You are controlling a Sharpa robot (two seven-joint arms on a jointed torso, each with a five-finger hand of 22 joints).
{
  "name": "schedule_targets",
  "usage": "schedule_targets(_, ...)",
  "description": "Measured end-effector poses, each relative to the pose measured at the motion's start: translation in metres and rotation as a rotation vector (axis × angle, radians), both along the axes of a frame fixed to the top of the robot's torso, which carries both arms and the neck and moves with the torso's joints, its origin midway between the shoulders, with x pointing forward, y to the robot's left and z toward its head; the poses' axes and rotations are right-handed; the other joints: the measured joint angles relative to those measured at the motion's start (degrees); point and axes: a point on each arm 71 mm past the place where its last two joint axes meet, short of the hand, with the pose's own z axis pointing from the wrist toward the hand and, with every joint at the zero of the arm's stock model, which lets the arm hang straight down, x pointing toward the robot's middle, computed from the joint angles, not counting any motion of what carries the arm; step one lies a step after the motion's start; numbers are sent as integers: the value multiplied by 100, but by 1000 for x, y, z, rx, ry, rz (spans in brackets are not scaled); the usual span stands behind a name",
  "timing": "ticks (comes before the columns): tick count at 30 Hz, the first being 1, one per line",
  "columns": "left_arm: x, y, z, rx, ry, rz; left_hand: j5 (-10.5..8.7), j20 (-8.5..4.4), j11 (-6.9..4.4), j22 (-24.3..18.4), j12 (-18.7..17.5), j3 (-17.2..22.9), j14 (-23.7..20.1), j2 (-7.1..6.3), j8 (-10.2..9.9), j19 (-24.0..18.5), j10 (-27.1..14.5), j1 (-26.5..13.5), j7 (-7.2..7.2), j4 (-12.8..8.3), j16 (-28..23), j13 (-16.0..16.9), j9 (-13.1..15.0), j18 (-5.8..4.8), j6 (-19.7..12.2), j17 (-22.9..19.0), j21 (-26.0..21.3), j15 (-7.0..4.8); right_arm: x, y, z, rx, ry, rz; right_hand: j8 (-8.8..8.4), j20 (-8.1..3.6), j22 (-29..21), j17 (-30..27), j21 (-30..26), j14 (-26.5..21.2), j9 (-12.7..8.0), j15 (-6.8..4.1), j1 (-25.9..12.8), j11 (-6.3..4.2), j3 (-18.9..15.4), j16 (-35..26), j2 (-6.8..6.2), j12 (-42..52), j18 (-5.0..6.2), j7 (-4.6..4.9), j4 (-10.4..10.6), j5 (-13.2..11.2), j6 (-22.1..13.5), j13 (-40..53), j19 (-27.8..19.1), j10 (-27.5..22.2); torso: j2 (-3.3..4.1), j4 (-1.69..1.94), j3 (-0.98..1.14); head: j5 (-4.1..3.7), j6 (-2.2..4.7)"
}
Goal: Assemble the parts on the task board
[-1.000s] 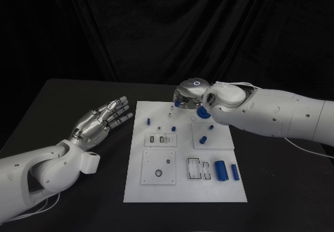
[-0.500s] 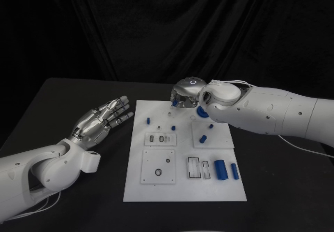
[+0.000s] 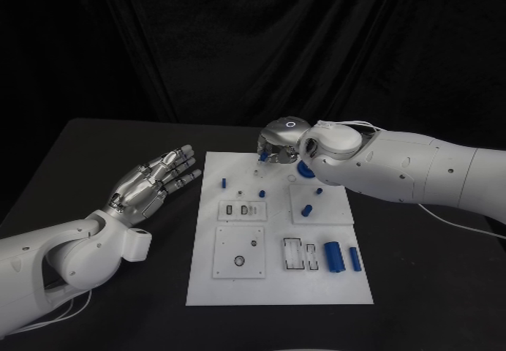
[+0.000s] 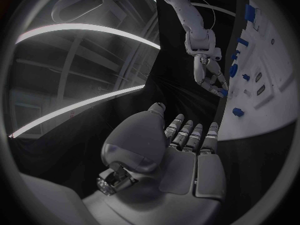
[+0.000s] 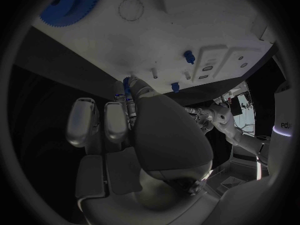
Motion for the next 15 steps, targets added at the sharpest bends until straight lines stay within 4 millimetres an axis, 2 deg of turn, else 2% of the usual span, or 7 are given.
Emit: schedule_targets(15,2,0,-1,1,0,3,11,0,0,0,0,0,21,0,0,0,0,0,0,0,23,0,5,-1,0,-1,21,21,1,2,-1,-4,4,-1,3,0,-1,-3,0,0,2,0,-16,0,-1,0,-28,0,1,0,-1,-1,1,0,0,0,-4,-17,2,-3,-1)
